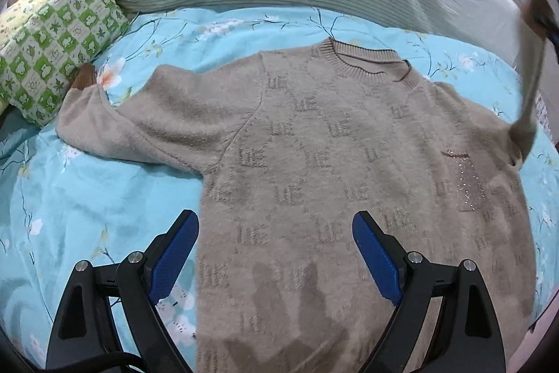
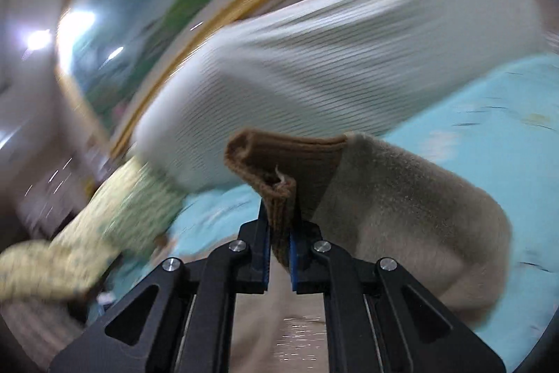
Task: Fold small clothes
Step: 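Grasp the brown cuff of the sleeve with the right tool, then carry the cuff across the sweater body with the right tool and release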
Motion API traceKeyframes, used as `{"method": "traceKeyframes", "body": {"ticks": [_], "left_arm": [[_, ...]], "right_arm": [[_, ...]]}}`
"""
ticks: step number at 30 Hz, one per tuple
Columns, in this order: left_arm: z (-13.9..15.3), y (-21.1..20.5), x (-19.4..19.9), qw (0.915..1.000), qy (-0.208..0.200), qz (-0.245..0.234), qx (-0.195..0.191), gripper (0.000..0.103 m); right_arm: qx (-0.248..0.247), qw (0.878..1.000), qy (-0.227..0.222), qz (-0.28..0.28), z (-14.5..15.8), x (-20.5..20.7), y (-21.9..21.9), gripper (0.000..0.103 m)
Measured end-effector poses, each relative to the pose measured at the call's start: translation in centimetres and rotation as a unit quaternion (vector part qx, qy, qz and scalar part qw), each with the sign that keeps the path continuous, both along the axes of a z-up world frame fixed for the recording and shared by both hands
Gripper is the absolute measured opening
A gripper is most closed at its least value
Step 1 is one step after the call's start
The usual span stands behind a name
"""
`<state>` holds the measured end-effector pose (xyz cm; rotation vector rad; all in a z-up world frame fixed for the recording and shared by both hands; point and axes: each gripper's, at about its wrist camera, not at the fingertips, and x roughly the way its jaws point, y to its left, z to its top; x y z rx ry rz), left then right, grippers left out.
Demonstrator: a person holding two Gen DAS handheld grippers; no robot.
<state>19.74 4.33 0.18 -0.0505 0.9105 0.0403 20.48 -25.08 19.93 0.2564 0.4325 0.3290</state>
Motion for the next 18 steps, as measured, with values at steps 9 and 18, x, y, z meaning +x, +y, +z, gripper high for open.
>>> {"method": "traceKeyframes", "body": {"ticks": [9,18], "left_arm": [[0.0,0.6,-0.7,0.9991,-0.005,-0.017,-0.037,0.09],[-1.1,1.9,0.7,0.9965,0.016,-0.012,-0.08,0.09]], "right_arm": [[-0.059,0.982,0.093,0.151,-6.4,7.6,13.9,0.009],[-0.036,0.964,0.222,0.14,-18.4,11.2,16.2,0.017]]}}
